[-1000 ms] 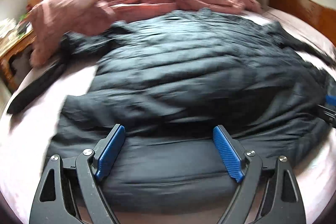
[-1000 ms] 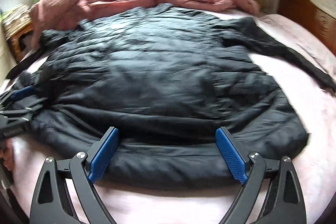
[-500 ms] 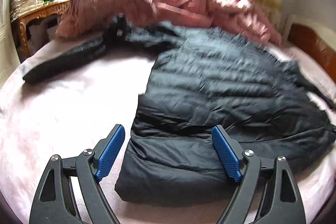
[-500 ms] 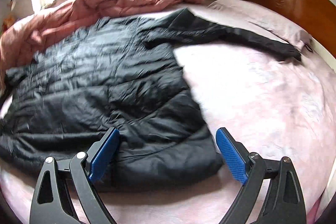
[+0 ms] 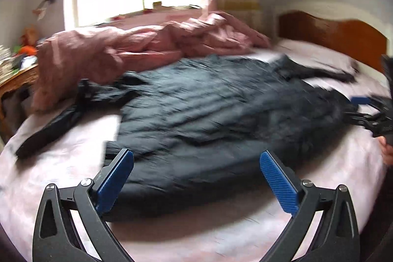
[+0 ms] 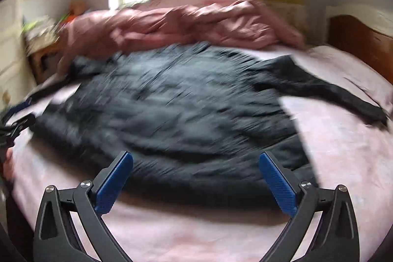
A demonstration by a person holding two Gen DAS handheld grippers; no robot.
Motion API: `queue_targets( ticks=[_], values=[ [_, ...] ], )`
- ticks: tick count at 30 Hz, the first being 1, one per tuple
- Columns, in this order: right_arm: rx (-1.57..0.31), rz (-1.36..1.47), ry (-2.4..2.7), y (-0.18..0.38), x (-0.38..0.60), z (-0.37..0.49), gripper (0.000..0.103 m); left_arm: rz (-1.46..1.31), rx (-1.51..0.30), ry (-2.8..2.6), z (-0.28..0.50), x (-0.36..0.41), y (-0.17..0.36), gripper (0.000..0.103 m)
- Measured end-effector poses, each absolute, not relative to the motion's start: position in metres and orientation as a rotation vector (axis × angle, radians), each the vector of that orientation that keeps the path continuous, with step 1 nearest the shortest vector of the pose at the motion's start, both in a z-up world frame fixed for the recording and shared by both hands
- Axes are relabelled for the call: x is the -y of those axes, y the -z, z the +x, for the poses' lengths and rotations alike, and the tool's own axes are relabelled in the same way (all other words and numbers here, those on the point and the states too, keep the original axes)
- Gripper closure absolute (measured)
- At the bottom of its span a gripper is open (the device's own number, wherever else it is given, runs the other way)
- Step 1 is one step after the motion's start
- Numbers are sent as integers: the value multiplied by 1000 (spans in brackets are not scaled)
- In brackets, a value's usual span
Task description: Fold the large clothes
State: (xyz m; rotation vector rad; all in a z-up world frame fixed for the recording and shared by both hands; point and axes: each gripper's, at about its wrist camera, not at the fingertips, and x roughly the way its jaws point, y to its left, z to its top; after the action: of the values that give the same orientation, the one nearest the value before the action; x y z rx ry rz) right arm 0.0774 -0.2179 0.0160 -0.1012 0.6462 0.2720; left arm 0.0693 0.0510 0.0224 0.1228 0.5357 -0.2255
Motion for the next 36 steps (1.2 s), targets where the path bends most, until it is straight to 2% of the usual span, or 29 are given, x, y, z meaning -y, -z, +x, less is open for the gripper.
queue_targets(
  ticks=[7,13,28,36],
  values=[
    [-701,-391,-298,9,161,71,0,299,-613,296,64,-11,-2,0],
    [-697,-438,-218,18,157,80,0,441,-665,226,73,15,20,0],
    [-660,-465,25,10,198,96,0,303,-713,12,109,-37,10,0],
    [-563,-410,99,-15,225,90,0,263,-614,-47,98,-60,-7,0]
  ],
)
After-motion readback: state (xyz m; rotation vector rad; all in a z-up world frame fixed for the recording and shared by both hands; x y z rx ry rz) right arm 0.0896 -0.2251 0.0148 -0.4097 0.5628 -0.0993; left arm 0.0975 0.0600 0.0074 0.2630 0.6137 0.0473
